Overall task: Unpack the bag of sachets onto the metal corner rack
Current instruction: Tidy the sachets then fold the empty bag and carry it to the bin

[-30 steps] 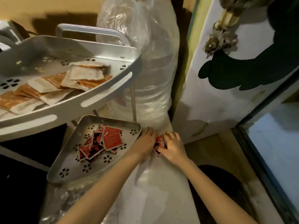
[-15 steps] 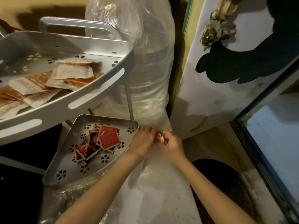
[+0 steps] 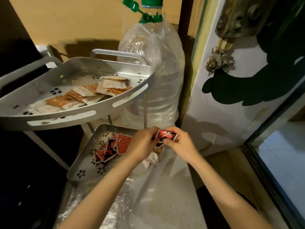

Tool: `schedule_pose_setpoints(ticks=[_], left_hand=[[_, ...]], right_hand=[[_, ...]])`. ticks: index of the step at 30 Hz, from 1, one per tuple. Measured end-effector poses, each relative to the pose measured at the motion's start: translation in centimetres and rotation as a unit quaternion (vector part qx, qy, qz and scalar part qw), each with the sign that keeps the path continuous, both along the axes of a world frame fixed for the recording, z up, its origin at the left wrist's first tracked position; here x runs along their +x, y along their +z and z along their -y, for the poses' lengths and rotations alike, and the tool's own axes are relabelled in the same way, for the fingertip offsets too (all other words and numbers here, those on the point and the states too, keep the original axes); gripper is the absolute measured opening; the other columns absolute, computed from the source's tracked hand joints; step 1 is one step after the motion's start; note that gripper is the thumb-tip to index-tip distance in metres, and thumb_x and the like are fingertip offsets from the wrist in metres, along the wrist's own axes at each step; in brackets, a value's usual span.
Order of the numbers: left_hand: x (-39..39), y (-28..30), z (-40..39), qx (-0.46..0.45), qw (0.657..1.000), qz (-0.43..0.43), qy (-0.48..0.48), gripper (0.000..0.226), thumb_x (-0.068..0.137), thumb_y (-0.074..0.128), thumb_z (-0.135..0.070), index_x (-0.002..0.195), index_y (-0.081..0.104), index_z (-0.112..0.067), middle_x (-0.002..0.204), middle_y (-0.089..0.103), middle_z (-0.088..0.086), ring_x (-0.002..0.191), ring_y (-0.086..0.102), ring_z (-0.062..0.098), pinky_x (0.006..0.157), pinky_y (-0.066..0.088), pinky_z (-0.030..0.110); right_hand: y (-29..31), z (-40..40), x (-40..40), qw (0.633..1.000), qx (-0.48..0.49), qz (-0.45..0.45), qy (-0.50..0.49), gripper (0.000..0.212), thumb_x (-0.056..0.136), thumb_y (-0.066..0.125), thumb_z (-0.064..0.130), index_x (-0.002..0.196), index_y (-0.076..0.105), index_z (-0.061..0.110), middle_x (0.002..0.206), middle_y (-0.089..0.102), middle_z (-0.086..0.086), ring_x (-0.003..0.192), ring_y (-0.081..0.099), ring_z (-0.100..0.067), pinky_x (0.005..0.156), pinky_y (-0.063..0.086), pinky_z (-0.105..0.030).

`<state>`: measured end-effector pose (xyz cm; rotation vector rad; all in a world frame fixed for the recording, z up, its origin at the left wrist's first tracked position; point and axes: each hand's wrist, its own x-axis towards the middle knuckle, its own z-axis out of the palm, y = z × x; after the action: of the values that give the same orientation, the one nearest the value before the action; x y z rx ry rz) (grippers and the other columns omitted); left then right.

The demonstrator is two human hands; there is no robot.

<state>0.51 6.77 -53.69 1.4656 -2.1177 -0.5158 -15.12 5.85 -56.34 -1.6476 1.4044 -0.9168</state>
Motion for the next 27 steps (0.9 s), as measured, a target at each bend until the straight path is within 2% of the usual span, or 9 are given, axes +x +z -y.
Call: schedule_pose_setpoints(ticks=[2, 4, 6, 8, 11, 14, 18, 21, 27], left_hand=[[1.7, 1.1, -0.9, 0.032, 0.996, -0.073, 0.046, 0.027, 0.086, 0.058, -0.019, 0.113, 0.06, -0.019, 0.104, 0.063, -0.007, 0.091, 0.058, 0.008, 0.073, 0.044, 0.017], [4.0, 1.2, -1.6, 0.057, 0.987, -0.13, 0.078, 0.022, 0.087, 0.058, -0.018, 0.109, 0.062, -0.018, 0.101, 0.065, -0.006, 0.089, 0.059, 0.006, 0.067, 0.039, 0.008], [6.5, 0.7, -2.4, 0.074, 0.976, -0.17, 0.111, 0.016, 0.087, 0.059, -0.016, 0.101, 0.062, -0.023, 0.097, 0.065, -0.007, 0.087, 0.063, 0.008, 0.063, 0.044, 0.01], [8.7, -0.2, -3.0, 0.067, 0.97, -0.176, 0.157, 0.018, 0.085, 0.061, -0.012, 0.1, 0.063, -0.021, 0.096, 0.065, -0.004, 0.09, 0.064, 0.014, 0.07, 0.045, 0.014], [11.3, -1.7, -4.1, 0.071, 0.964, -0.135, 0.219, 0.024, 0.085, 0.059, -0.007, 0.109, 0.06, -0.007, 0.104, 0.061, 0.003, 0.093, 0.056, 0.015, 0.078, 0.04, 0.02], [13.4, -3.6, -5.0, 0.093, 0.953, -0.109, 0.267, 0.032, 0.086, 0.059, -0.01, 0.118, 0.055, -0.006, 0.103, 0.061, 0.002, 0.095, 0.057, 0.016, 0.079, 0.037, 0.019], [15.0, -5.5, -5.4, 0.137, 0.943, -0.102, 0.284, 0.036, 0.082, 0.064, -0.013, 0.117, 0.059, -0.016, 0.097, 0.065, -0.005, 0.095, 0.063, 0.015, 0.081, 0.047, 0.027], [15.2, -6.3, -5.4, 0.143, 0.951, -0.06, 0.267, 0.036, 0.083, 0.062, -0.016, 0.119, 0.059, -0.021, 0.108, 0.068, -0.003, 0.103, 0.062, 0.017, 0.088, 0.051, 0.035], [14.1, -6.2, -4.7, 0.116, 0.95, 0.073, 0.281, 0.039, 0.087, 0.058, -0.022, 0.125, 0.053, -0.019, 0.131, 0.052, 0.003, 0.117, 0.051, 0.02, 0.096, 0.041, 0.029]], right_hand=[[1.1, -0.1, 1.0, 1.0, -0.013, 0.015, 0.021, 0.025, 0.079, 0.068, 0.01, 0.104, 0.062, 0.016, 0.086, 0.065, 0.01, 0.078, 0.06, 0.005, 0.068, 0.044, -0.006], [1.7, -0.1, 2.4, 0.999, -0.017, 0.038, 0.03, 0.02, 0.081, 0.066, 0.01, 0.101, 0.064, 0.014, 0.084, 0.065, 0.007, 0.073, 0.059, 0.004, 0.067, 0.044, -0.008], [1.9, 0.1, 4.1, 0.998, -0.007, 0.057, 0.038, 0.015, 0.084, 0.062, 0.01, 0.097, 0.064, 0.016, 0.081, 0.064, 0.008, 0.071, 0.058, 0.003, 0.067, 0.044, -0.012], [1.5, 0.1, 6.0, 0.997, 0.021, 0.073, 0.035, 0.015, 0.084, 0.06, 0.008, 0.094, 0.063, 0.019, 0.08, 0.063, 0.009, 0.075, 0.059, -0.001, 0.073, 0.047, -0.018], [0.1, 0.0, 8.9, 0.995, 0.047, 0.078, 0.047, 0.018, 0.085, 0.059, 0.004, 0.101, 0.066, 0.005, 0.096, 0.065, -0.005, 0.093, 0.06, -0.018, 0.081, 0.048, -0.02], [-1.2, -0.3, 11.4, 0.994, 0.058, 0.012, 0.097, 0.026, 0.088, 0.057, 0.011, 0.113, 0.061, 0.005, 0.116, 0.063, -0.008, 0.108, 0.059, -0.02, 0.093, 0.047, -0.028], [-2.6, -0.4, 13.7, 0.983, 0.037, -0.104, 0.148, 0.031, 0.087, 0.059, 0.025, 0.116, 0.058, 0.014, 0.119, 0.063, 0.001, 0.11, 0.058, -0.016, 0.098, 0.044, -0.032], [-3.8, -0.1, 14.4, 0.969, 0.05, -0.184, 0.159, 0.03, 0.086, 0.06, 0.03, 0.113, 0.059, 0.018, 0.118, 0.064, 0.0, 0.11, 0.059, -0.019, 0.097, 0.046, -0.038], [-4.7, 0.6, 14.5, 0.937, -0.031, -0.302, 0.171, 0.024, 0.086, 0.058, 0.034, 0.106, 0.066, 0.024, 0.126, 0.059, 0.001, 0.123, 0.046, -0.021, 0.104, 0.037, -0.04]])
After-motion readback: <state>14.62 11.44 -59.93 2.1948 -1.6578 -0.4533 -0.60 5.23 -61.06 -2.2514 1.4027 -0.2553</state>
